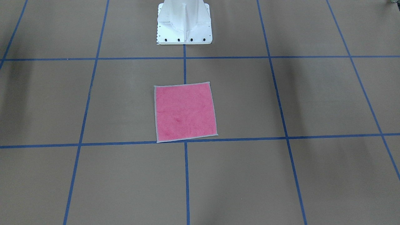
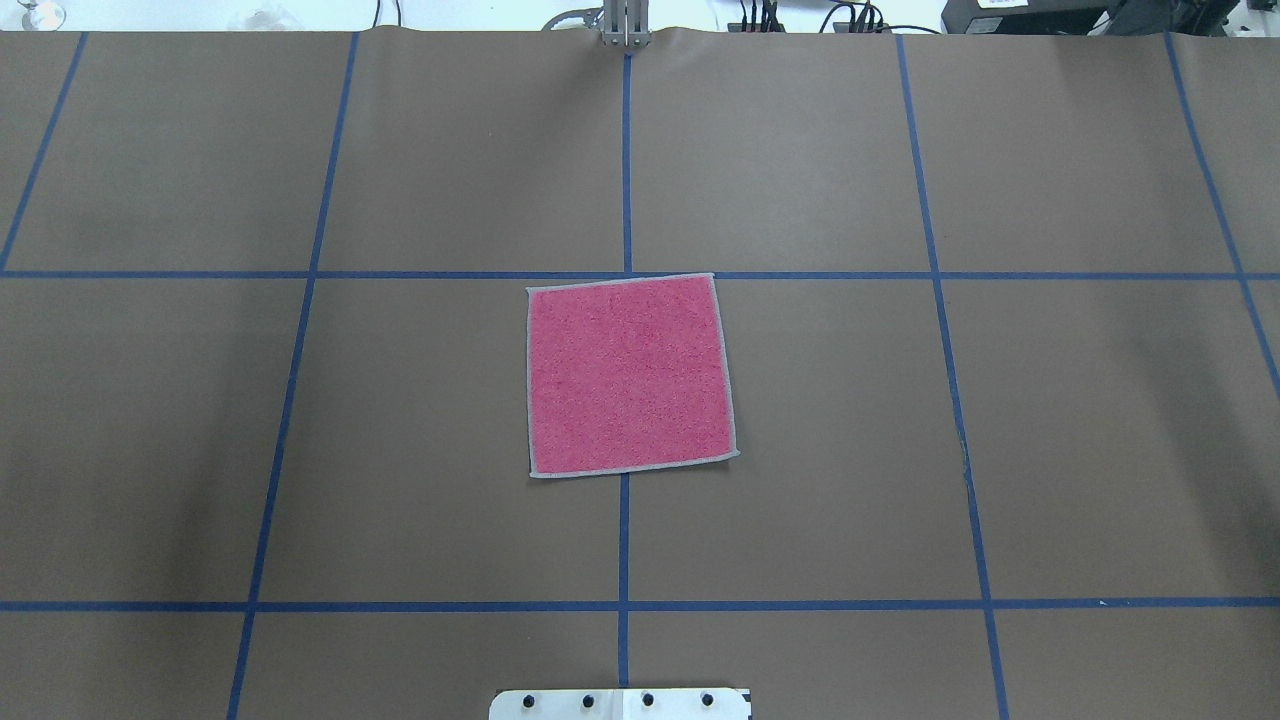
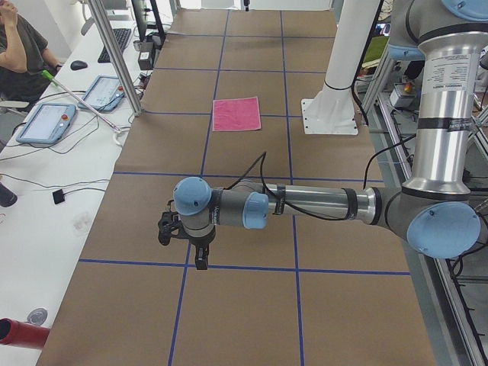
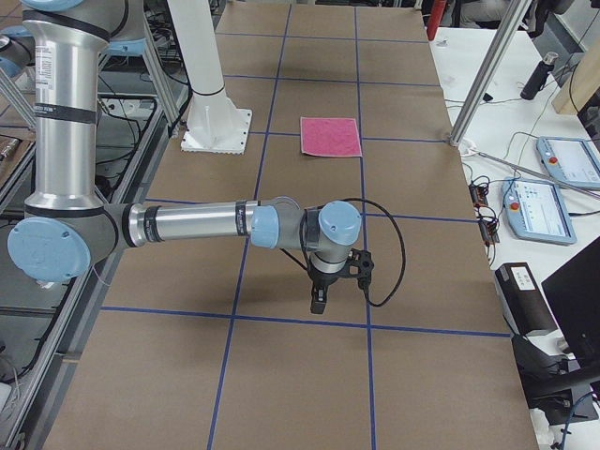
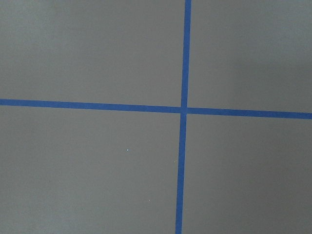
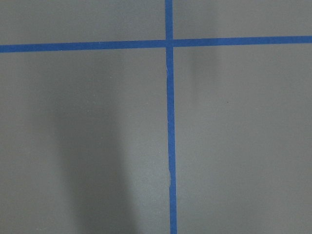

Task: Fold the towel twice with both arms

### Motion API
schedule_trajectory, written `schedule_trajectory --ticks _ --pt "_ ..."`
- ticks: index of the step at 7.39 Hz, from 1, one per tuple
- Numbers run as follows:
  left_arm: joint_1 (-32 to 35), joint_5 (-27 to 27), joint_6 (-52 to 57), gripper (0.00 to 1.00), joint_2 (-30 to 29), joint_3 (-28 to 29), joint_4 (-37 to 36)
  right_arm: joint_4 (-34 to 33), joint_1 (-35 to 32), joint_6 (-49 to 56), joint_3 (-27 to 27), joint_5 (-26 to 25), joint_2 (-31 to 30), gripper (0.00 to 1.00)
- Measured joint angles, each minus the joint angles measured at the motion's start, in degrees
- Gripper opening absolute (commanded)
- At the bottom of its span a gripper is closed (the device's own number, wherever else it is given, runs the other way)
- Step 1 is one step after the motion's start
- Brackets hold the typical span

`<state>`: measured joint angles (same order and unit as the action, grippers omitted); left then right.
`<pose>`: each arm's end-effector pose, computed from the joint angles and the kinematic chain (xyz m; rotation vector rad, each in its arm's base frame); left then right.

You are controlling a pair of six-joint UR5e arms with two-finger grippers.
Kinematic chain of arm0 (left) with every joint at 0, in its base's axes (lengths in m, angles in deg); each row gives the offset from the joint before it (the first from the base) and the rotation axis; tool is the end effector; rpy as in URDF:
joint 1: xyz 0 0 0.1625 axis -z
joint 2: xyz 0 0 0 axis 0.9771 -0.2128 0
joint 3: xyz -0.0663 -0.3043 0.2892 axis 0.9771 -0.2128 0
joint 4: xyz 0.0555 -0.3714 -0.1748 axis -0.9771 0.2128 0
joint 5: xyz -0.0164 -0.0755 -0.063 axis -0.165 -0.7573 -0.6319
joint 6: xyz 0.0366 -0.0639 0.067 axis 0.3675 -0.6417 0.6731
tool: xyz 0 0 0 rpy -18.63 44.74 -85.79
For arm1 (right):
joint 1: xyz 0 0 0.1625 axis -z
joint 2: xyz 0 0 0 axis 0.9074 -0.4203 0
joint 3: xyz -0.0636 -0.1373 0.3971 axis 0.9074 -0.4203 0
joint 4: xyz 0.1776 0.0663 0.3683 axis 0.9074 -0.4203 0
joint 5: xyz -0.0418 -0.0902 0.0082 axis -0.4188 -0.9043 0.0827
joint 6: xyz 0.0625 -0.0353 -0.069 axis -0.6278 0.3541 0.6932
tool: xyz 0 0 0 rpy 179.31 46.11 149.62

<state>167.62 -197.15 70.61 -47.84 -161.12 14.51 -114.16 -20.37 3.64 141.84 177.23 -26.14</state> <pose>-0.0598 -0.5018 0.6309 0.0272 0.8203 -0.0659 0.0300 -0.4505 0.6254 -0.1063 -0.7473 0.0066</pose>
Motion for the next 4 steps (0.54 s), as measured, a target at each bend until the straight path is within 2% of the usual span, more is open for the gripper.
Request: schedule_trajectory --ticks 4 --pt "-0.06 0.28 0.29 1.00 0.52 0.30 0.44 0.00 0.00 0.06 -0.19 -0.05 0.03 1.00"
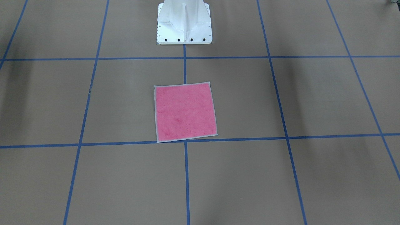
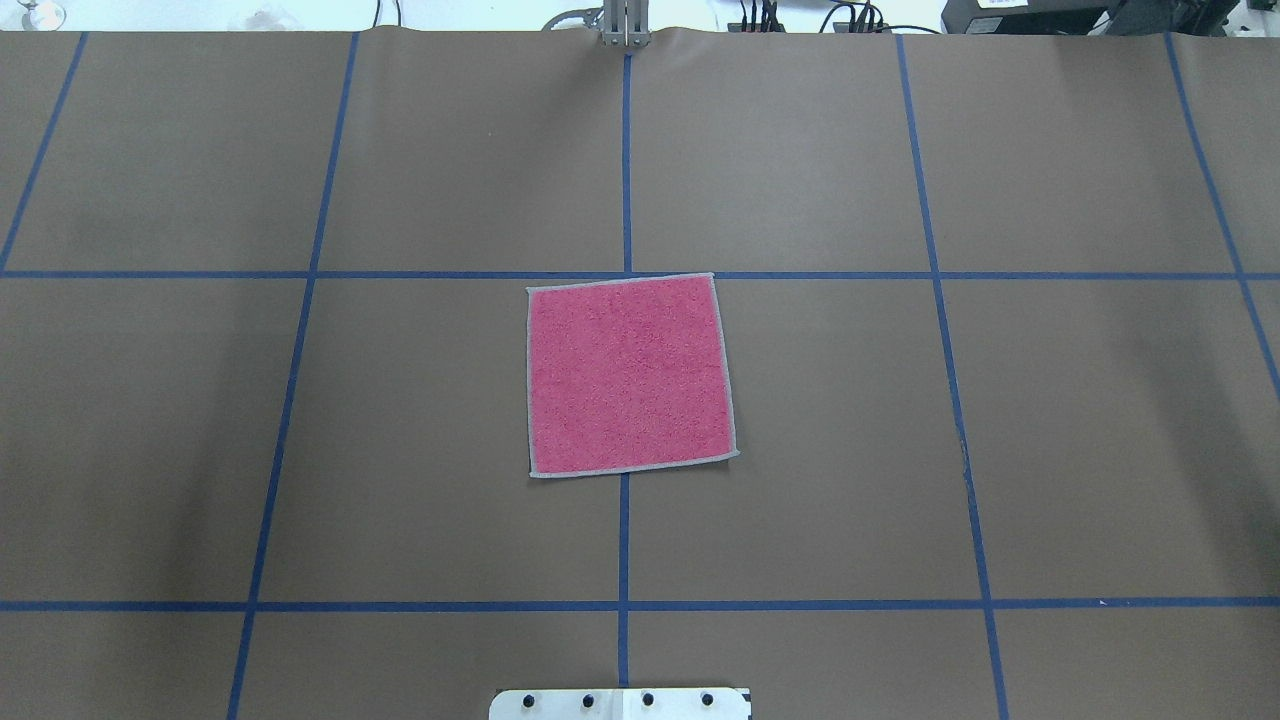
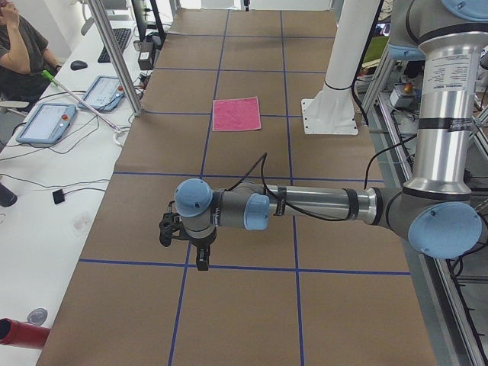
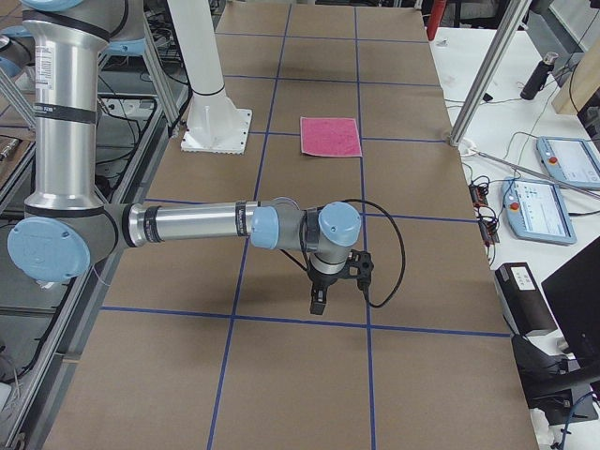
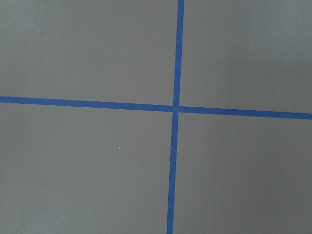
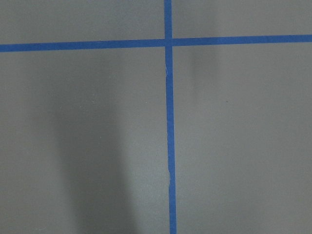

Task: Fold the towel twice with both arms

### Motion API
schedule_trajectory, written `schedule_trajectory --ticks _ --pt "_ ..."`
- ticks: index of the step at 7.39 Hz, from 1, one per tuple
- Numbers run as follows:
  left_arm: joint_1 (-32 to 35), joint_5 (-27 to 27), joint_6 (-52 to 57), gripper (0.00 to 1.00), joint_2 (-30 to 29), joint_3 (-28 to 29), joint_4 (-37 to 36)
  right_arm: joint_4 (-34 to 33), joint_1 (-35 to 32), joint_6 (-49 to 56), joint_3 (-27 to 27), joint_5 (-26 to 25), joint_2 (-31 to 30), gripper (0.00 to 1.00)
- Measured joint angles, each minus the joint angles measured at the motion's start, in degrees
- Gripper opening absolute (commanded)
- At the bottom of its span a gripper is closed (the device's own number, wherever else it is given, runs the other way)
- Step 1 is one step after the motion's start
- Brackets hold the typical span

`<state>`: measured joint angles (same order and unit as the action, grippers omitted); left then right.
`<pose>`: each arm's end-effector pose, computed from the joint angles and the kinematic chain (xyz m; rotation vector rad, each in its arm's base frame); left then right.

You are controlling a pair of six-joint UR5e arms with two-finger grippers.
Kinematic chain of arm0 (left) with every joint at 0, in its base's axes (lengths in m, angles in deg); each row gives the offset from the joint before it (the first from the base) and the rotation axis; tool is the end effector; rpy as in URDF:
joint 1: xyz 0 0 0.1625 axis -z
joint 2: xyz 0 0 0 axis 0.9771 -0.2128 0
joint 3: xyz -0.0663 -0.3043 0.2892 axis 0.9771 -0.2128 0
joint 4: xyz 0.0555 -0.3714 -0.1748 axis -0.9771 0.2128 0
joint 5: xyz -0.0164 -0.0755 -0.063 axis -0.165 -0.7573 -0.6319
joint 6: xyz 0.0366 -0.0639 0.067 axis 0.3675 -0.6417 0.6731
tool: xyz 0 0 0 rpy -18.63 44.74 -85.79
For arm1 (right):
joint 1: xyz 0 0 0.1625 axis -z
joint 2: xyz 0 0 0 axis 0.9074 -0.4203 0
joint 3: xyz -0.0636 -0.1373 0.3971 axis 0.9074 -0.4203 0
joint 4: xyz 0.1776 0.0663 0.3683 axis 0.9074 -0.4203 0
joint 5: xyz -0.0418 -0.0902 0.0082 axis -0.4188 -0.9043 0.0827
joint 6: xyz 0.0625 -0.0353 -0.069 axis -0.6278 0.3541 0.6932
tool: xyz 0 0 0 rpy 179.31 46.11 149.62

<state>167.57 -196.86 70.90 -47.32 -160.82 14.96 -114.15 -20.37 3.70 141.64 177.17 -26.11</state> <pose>-0.0597 -0.4978 0.6375 0.0231 0.8149 -0.0632 0.0301 -0.4506 0.6269 -0.1085 -0.7461 0.0066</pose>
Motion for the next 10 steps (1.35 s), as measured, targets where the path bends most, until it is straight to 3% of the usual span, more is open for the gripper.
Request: schedule_trajectory --ticks 6,10 --pt "-0.12 0.03 0.05 1.00 0.80 -0.50 0.21 -0.05 0.00 -0.21 -0.26 0.12 0.31 1.00" --pt "-0.23 -0.23 0.08 1.00 0.78 -0.83 0.30 1.76 0.44 -0.02 -0.20 3.76 1.03 1.00"
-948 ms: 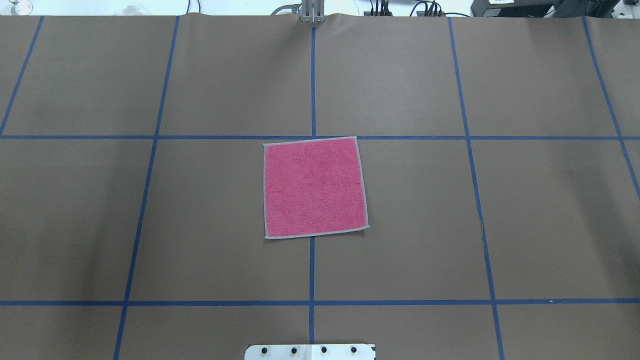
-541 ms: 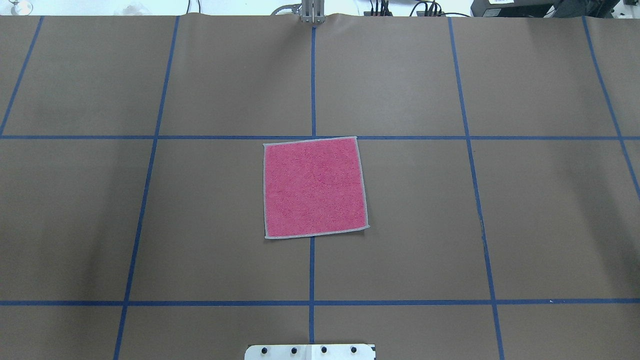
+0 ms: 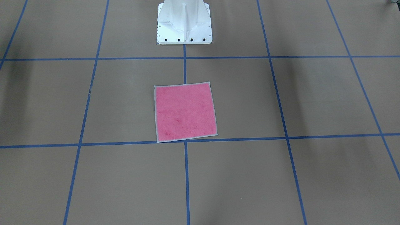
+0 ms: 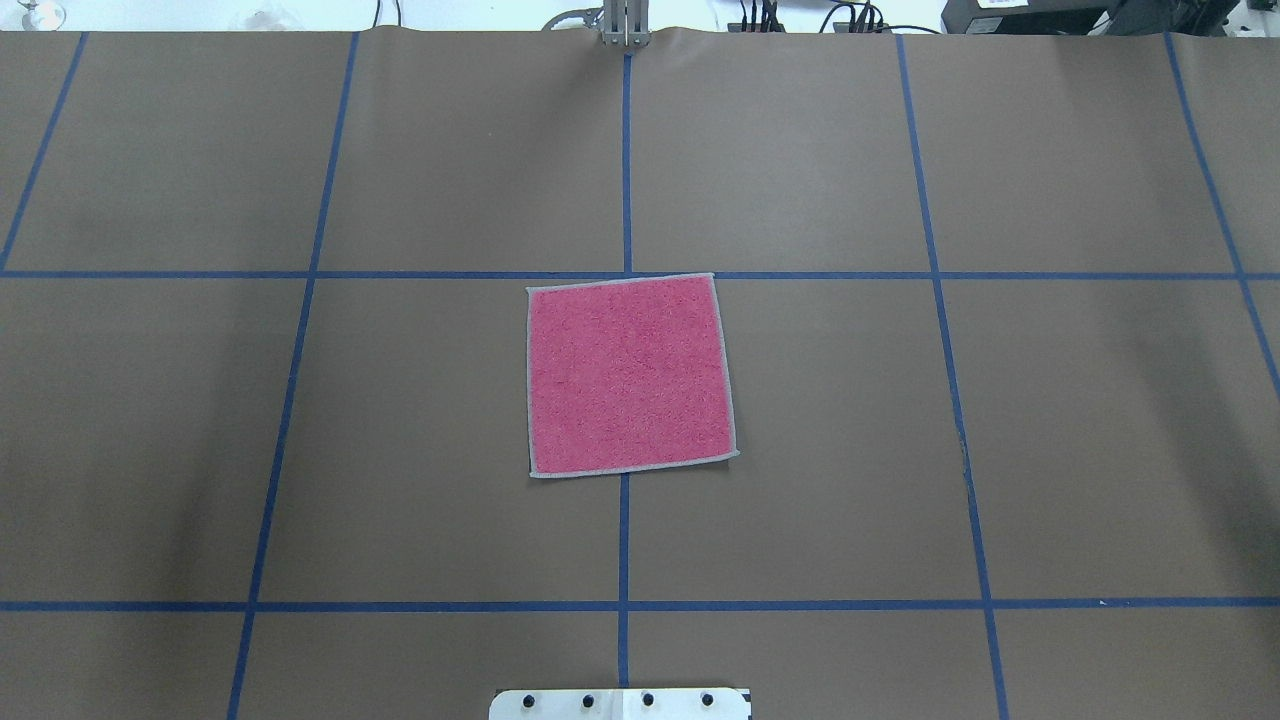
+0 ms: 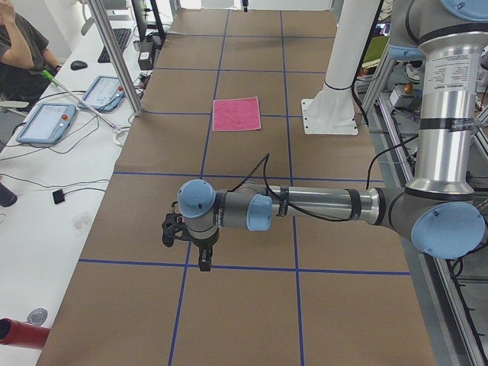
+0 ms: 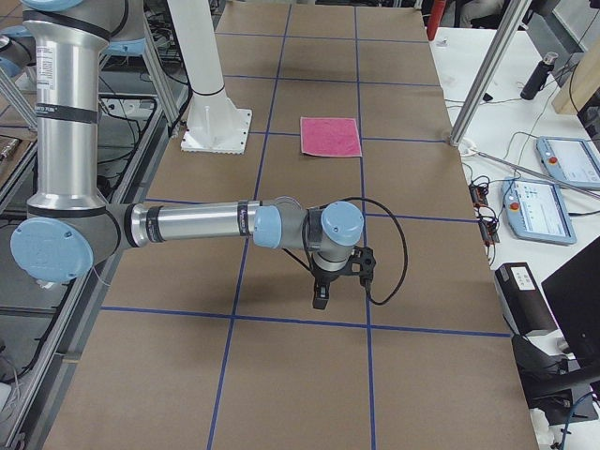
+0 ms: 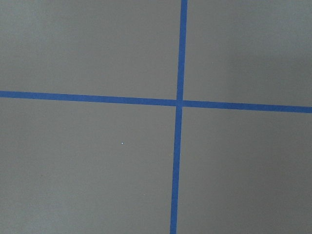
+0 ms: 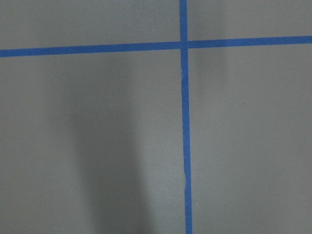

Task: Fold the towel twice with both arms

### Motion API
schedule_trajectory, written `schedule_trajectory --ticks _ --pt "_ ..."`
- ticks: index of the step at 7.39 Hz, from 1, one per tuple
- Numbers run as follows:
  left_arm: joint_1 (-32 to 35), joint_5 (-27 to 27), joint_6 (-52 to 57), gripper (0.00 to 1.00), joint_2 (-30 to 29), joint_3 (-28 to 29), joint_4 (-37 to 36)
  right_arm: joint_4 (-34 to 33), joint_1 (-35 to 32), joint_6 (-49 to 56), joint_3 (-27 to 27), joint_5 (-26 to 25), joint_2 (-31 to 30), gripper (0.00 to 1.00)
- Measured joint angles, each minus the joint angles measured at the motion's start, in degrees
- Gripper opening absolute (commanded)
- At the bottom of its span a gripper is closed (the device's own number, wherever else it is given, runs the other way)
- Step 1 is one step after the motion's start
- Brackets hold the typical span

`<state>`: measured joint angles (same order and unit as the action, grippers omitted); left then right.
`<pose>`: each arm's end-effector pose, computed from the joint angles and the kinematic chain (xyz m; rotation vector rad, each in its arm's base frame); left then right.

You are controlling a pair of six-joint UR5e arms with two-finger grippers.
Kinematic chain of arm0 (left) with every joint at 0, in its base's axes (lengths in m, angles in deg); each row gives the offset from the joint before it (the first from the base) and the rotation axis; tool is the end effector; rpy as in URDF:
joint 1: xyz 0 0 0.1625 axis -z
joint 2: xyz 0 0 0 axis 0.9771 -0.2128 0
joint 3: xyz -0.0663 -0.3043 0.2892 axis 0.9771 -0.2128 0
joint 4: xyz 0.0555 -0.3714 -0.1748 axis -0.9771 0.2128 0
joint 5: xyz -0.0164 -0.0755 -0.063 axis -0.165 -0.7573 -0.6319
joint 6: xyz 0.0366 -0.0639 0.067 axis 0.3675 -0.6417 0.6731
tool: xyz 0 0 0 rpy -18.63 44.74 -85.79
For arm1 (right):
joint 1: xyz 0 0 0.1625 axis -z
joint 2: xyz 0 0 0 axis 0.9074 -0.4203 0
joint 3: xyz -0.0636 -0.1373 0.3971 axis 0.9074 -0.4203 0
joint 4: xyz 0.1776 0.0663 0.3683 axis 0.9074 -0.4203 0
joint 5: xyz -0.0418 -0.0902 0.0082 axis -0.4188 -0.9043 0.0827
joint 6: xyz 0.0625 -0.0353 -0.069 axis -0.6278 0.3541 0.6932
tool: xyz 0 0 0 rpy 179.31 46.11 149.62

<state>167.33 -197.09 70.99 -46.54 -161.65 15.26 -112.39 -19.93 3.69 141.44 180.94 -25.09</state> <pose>-0.0574 -0.4926 0.6363 0.0276 0.8192 -0.0550 0.0211 -0.4609 0.6130 -0.0734 -0.8147 -0.0168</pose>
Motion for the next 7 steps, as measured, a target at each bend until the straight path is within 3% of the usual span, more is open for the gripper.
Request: schedule_trajectory --ticks 4,5,7 --pt "-0.02 -0.06 -0.02 1.00 0.04 -0.17 0.76 7.37 5.45 -2.79 0.37 2.77 0.23 1.00" --pt "-0.10 -0.31 -0.16 1.00 0.03 -0.24 1.35 10.36 7.51 -7.13 0.71 3.82 0.30 1.00" --pt "-0.46 -3.49 -0.36 1.00 -0.04 -0.41 2.13 21.14 14.73 -25.98 1.07 3.75 1.49 1.00"
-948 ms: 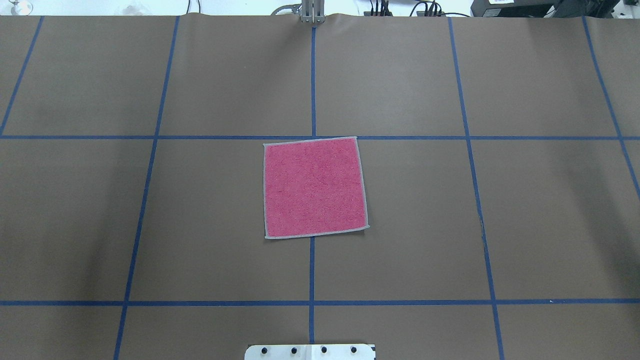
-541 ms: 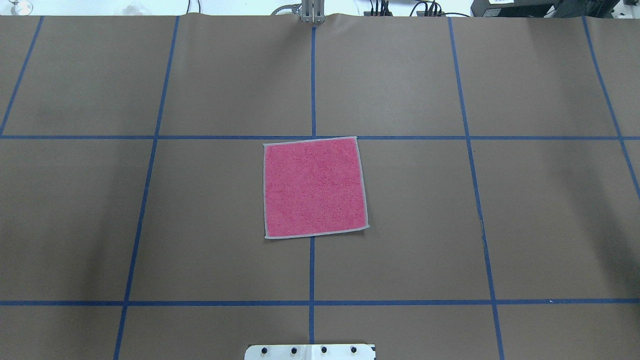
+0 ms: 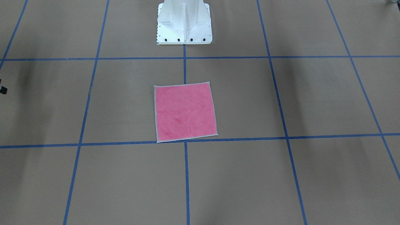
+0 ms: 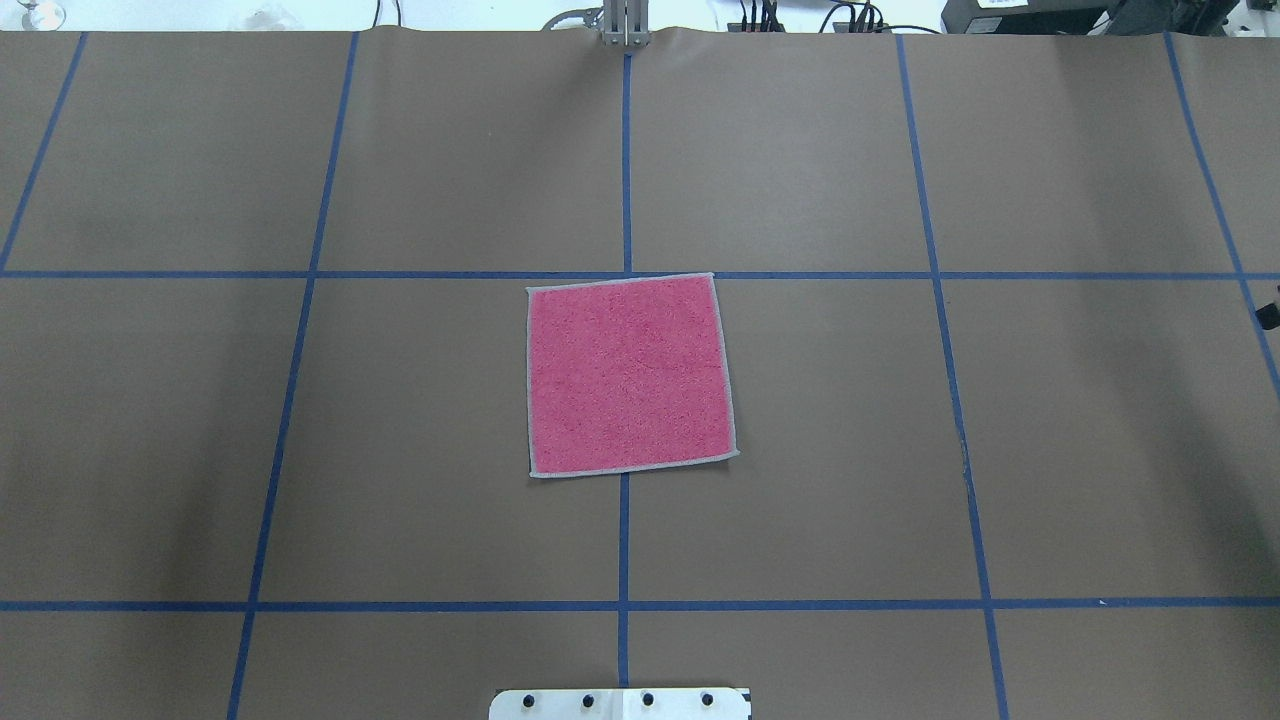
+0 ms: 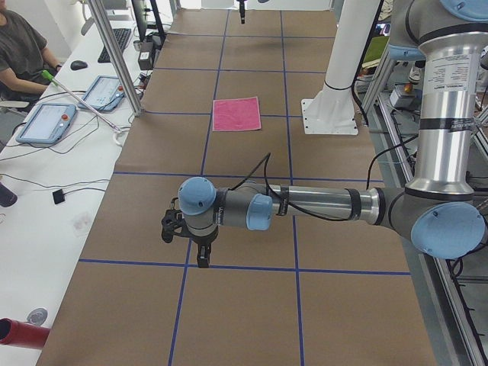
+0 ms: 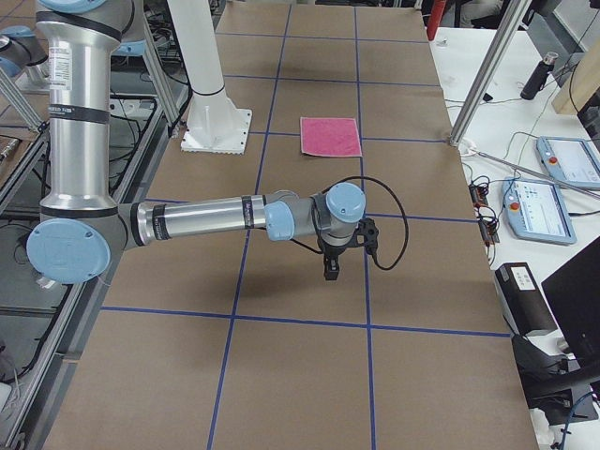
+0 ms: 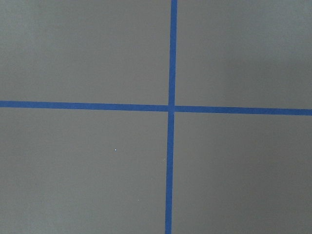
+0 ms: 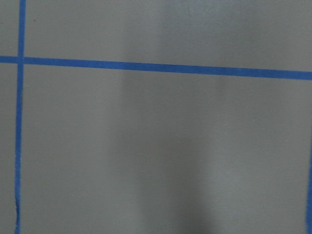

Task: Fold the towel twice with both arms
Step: 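Move the right gripper to the towel's near corner closest to it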

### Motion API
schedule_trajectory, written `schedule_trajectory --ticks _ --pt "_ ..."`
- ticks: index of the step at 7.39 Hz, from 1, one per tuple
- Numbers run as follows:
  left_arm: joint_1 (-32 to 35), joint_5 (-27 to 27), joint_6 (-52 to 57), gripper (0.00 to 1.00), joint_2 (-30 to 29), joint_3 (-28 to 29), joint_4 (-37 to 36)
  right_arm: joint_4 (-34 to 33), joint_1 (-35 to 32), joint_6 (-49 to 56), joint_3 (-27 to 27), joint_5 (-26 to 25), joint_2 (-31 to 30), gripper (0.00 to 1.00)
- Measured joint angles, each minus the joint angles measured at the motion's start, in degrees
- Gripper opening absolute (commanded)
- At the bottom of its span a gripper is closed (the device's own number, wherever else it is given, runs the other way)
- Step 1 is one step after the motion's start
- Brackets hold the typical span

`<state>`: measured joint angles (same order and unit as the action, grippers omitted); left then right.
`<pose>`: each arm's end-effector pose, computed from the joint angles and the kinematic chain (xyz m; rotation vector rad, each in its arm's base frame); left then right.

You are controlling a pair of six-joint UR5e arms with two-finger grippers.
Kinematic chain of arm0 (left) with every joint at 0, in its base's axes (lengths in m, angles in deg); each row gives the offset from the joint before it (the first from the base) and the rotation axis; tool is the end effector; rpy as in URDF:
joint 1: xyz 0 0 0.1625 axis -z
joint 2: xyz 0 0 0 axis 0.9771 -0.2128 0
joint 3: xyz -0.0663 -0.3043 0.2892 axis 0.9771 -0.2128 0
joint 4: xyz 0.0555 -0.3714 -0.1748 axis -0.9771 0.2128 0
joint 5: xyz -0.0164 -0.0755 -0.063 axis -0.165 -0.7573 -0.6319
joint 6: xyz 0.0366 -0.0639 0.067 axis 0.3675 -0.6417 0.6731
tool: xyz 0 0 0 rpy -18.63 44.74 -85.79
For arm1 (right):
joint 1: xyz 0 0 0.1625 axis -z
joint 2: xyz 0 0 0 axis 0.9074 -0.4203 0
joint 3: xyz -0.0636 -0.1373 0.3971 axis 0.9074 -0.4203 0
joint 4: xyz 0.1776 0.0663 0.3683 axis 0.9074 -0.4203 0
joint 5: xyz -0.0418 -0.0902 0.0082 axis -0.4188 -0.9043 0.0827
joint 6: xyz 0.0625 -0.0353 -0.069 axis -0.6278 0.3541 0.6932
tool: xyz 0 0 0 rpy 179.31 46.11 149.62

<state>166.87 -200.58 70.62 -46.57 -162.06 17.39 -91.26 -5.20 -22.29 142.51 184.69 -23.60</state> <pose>-0.0494 -0.4952 0.6240 0.0593 0.8818 -0.0308 -0.1097 -0.4745 0.5462 -0.0232 -0.9463 -0.0171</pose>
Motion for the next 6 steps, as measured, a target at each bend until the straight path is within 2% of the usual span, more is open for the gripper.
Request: schedule_trajectory --ticks 2,4,6 --pt "-0.55 -2.20 -0.08 1.00 -0.03 -0.23 1.14 7.81 9.27 -20.87 0.11 -3.28 3.69 1.00" --pt "-0.78 -2.49 -0.18 1.00 -0.15 -0.04 2.42 9.80 19.46 -36.83 0.85 -10.24 8.48 1.00" --pt "-1.16 -3.05 -3.13 1.00 -0.21 -0.35 3.53 10.03 26.74 -48.81 2.81 -15.59 11.91 1.00"
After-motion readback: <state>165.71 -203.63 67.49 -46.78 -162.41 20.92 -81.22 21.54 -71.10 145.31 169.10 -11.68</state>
